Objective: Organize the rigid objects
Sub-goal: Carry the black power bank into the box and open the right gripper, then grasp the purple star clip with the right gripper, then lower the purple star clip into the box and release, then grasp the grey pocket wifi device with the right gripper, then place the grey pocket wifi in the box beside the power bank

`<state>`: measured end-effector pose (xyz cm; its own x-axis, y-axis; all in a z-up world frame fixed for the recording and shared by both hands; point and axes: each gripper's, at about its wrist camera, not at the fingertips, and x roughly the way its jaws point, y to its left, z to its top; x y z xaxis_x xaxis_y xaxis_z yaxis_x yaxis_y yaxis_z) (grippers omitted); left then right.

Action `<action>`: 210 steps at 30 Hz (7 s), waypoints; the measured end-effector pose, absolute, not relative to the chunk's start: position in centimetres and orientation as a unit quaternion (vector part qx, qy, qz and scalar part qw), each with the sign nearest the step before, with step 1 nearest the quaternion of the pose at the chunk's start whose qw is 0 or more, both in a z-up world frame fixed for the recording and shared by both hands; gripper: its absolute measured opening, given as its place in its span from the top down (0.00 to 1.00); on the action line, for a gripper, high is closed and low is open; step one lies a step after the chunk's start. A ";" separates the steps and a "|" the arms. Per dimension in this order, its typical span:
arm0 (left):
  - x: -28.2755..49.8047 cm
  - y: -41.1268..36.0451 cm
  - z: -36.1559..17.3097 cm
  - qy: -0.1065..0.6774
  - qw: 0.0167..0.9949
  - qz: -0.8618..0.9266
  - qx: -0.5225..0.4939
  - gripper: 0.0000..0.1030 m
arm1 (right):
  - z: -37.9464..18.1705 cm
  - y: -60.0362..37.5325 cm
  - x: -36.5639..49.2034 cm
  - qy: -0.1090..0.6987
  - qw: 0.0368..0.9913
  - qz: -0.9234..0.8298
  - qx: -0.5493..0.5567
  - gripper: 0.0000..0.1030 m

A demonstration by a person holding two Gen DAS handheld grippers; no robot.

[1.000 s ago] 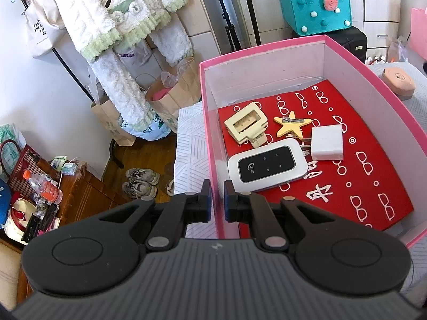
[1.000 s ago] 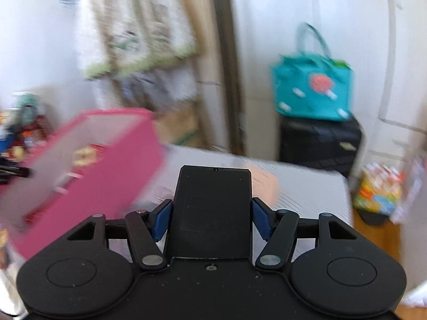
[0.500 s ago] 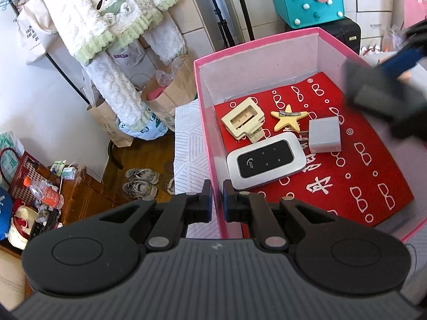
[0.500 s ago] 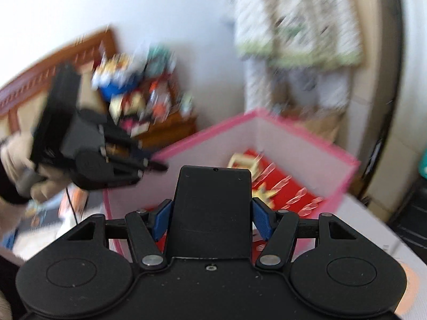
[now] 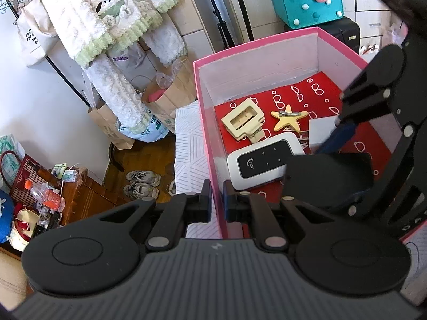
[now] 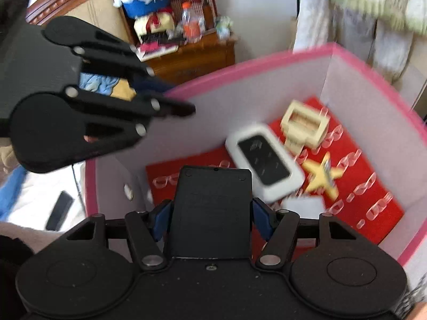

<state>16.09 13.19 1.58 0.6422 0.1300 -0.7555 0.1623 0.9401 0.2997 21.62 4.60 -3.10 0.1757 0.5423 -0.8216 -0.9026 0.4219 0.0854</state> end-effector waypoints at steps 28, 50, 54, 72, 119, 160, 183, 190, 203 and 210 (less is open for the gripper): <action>15.8 13.5 1.8 0.412 0.900 -0.011 0.144 0.90 | -6.1 -22.6 17.4 0.368 0.903 0.218 0.050 0.31; 15.9 13.3 2.1 0.412 0.895 -0.028 0.168 0.90 | -8.8 -20.0 15.0 0.355 0.921 0.140 -0.085 0.80; 15.9 13.4 2.1 0.412 0.896 -0.029 0.165 0.90 | -7.0 -20.2 15.2 0.344 0.922 0.174 -0.026 0.82; 15.9 13.4 2.4 0.388 0.908 -0.020 0.158 0.90 | 1.0 -10.0 19.9 0.284 0.870 0.400 0.044 0.82; 16.0 13.9 2.5 0.395 0.909 -0.018 0.134 0.90 | -8.8 -14.0 18.1 0.352 0.881 0.299 -0.104 0.42; 15.3 14.5 2.9 0.395 0.906 -0.029 0.151 0.95 | -6.1 -12.6 17.0 0.326 0.907 0.234 -0.124 0.38; 14.8 14.2 2.9 0.393 0.908 -0.028 0.145 0.95 | 0.1 0.6 19.4 0.359 0.769 0.411 -0.331 0.38; 14.8 14.2 3.0 0.393 0.909 -0.031 0.137 0.95 | -1.3 1.2 21.2 0.405 0.736 0.420 -0.344 0.38; 14.8 14.3 3.2 0.393 0.910 -0.032 0.131 0.95 | -3.2 2.3 21.7 0.443 0.712 0.464 -0.284 0.38; 14.8 14.3 3.2 0.393 0.910 -0.031 0.129 0.95 | 0.2 -0.5 21.2 0.403 0.779 0.424 -0.223 0.34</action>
<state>14.80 14.25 3.19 0.6899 0.0454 -0.7225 0.1573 0.9648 0.2108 21.16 -0.46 0.19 0.3144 0.4814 -0.8182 -0.8417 0.5399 -0.0057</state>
